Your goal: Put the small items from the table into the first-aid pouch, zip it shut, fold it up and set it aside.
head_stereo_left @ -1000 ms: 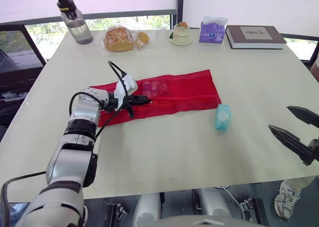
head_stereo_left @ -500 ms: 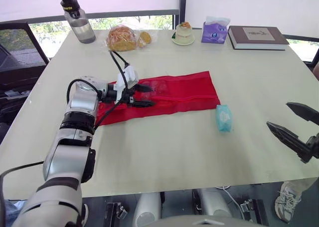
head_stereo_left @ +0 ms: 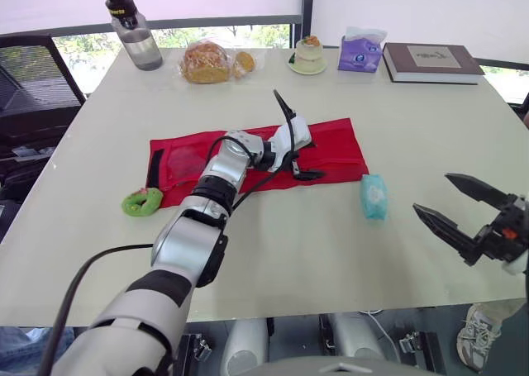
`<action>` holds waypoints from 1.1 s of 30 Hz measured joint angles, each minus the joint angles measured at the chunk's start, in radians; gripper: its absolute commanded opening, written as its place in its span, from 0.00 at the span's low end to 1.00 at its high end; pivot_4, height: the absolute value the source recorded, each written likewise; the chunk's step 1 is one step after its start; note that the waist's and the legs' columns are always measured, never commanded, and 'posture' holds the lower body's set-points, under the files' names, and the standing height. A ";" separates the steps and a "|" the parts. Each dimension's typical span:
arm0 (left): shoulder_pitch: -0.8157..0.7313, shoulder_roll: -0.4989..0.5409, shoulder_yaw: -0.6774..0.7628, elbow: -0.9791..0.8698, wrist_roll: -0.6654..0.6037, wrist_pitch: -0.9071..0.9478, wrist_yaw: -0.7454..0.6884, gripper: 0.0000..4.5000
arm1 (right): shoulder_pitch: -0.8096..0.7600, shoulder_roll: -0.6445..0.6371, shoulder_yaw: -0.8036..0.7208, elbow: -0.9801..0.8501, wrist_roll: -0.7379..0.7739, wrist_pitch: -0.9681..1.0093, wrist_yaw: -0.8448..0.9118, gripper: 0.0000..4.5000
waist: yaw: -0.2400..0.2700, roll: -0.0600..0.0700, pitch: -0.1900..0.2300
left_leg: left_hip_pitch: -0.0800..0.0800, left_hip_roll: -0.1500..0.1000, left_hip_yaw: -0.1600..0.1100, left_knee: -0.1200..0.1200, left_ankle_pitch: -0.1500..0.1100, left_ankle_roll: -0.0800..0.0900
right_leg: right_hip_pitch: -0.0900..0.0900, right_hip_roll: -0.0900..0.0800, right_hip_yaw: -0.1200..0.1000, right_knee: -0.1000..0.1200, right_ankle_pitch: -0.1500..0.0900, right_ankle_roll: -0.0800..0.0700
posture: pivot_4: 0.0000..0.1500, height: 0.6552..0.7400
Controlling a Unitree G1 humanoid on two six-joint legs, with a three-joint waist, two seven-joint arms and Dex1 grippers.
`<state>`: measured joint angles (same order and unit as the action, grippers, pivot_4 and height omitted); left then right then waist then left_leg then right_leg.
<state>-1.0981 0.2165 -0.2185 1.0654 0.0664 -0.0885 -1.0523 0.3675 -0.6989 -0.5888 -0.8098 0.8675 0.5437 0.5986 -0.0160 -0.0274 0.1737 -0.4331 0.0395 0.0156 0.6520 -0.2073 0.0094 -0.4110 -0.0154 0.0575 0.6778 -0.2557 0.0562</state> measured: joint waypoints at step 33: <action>-0.084 -0.091 0.078 0.161 0.046 -0.048 0.115 0.00 | -0.320 0.356 0.668 0.157 -0.561 0.318 -0.664 0.72 | 0.002 0.000 -0.001 | -0.001 -0.001 0.000 0.001 0.000 0.000 | -0.001 0.000 0.001 0.000 0.001 -0.002 | 1.00 0.98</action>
<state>-1.1818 0.1252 -0.1406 1.2268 0.1125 -0.1368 -0.9376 0.0479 -0.3427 0.0791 -0.6523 0.3063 0.8619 -0.0657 -0.0139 -0.0273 0.1730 -0.4339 0.0390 0.0160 0.6526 -0.2073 0.0095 -0.4115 -0.0155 0.0582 0.6780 -0.2544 0.0537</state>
